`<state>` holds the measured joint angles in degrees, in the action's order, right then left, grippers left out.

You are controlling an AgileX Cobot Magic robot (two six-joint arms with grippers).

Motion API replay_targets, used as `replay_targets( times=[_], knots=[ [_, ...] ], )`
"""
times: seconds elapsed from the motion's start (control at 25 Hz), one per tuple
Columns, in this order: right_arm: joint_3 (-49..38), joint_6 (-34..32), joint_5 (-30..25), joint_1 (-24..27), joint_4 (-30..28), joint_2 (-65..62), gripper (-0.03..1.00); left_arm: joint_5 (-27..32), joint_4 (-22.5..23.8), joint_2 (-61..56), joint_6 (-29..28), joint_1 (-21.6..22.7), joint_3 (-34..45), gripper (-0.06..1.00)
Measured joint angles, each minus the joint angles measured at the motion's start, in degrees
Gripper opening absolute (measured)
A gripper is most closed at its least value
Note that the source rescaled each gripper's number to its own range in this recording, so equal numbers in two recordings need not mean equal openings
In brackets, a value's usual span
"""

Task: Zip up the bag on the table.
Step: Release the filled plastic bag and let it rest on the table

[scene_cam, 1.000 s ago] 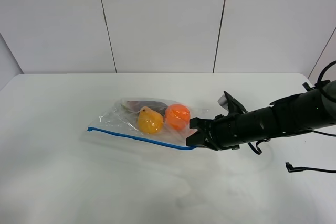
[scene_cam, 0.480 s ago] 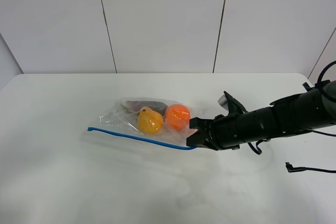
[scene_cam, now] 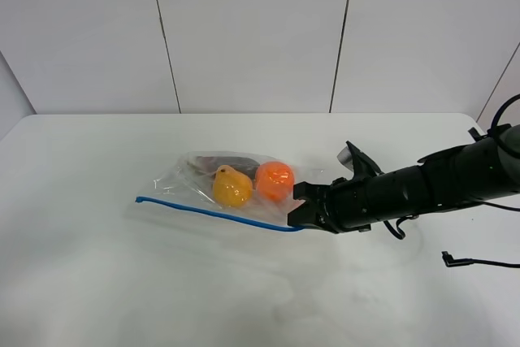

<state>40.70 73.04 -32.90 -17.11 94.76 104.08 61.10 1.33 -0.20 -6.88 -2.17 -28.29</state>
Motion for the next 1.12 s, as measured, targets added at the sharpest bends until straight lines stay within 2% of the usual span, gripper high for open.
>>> replay_targets(
  times=[0.04,0.12,0.16,0.2,0.28,0.56,0.88,1.12],
  knots=[
    [0.0,0.1,0.0,0.0,0.0,0.0,0.38,0.0,0.0,0.0,0.0,0.0,0.0,0.96],
    [0.0,0.1,0.0,0.0,0.0,0.0,0.69,0.0,0.0,0.0,0.0,0.0,0.0,0.96],
    [0.0,0.1,0.0,0.0,0.0,0.0,0.8,0.0,0.0,0.0,0.0,0.0,0.0,0.96],
    [0.0,0.1,0.0,0.0,0.0,0.0,0.88,0.0,0.0,0.0,0.0,0.0,0.0,0.96],
    [0.0,0.1,0.0,0.0,0.0,0.0,0.97,0.0,0.0,0.0,0.0,0.0,0.0,0.96],
    [0.0,0.1,0.0,0.0,-0.3,0.0,1.0,0.0,0.0,0.0,0.0,0.0,0.0,0.96],
    [-0.1,-0.1,0.4,0.0,-4.6,-2.1,1.0,0.0,0.0,0.0,0.0,0.0,0.2,0.96],
    [-0.1,-2.0,2.0,3.3,-8.5,-7.4,1.0,0.0,0.0,0.0,0.0,0.0,0.2,0.96]
  ],
)
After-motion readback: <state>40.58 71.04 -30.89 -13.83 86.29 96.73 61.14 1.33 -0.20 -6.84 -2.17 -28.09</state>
